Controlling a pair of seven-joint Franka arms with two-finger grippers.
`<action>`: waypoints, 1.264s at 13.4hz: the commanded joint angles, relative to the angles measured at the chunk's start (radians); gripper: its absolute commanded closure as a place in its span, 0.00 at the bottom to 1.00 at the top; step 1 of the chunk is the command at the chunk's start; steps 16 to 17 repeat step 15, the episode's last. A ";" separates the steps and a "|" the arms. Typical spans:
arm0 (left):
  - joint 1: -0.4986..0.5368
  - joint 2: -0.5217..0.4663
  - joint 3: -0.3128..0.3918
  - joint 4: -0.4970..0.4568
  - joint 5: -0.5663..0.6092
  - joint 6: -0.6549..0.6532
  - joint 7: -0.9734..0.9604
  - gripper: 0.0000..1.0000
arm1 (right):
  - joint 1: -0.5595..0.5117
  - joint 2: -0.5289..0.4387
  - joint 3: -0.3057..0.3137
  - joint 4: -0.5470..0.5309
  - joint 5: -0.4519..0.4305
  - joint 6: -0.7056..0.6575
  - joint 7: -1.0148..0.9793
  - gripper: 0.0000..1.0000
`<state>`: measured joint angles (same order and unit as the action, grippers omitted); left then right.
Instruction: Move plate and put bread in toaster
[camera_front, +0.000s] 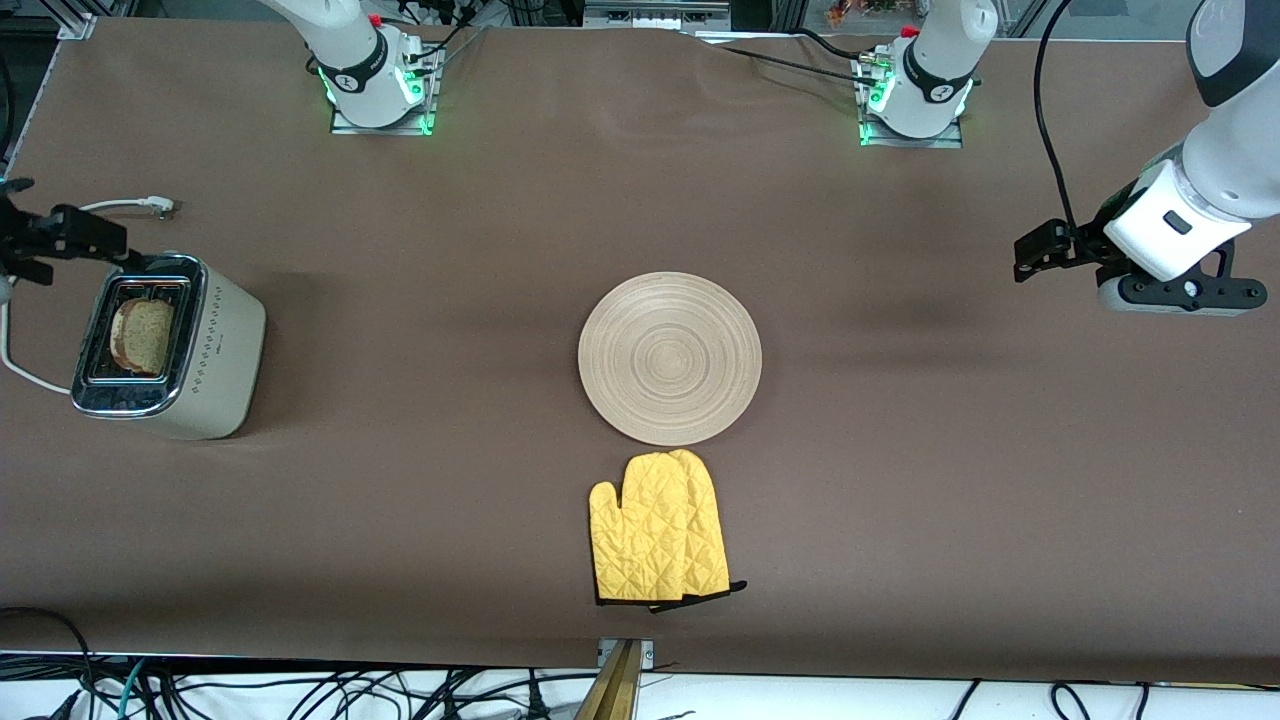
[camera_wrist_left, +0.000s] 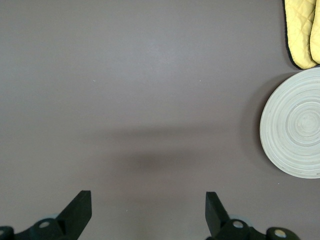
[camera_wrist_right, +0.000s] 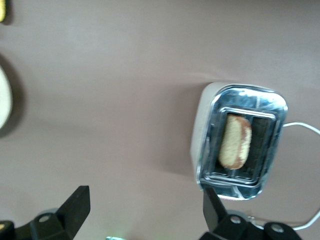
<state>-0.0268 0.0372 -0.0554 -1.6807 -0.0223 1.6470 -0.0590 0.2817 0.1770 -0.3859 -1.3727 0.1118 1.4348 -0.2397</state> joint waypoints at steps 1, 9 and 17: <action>-0.004 0.003 0.003 0.019 -0.021 -0.019 0.001 0.00 | -0.107 -0.060 0.183 -0.075 -0.050 0.009 0.100 0.00; -0.002 0.003 0.005 0.019 -0.021 -0.036 0.001 0.00 | -0.133 -0.151 0.269 -0.163 -0.115 0.009 0.168 0.00; -0.004 0.003 0.002 0.021 -0.018 -0.038 0.001 0.00 | -0.108 -0.128 0.275 -0.120 -0.141 -0.010 0.183 0.00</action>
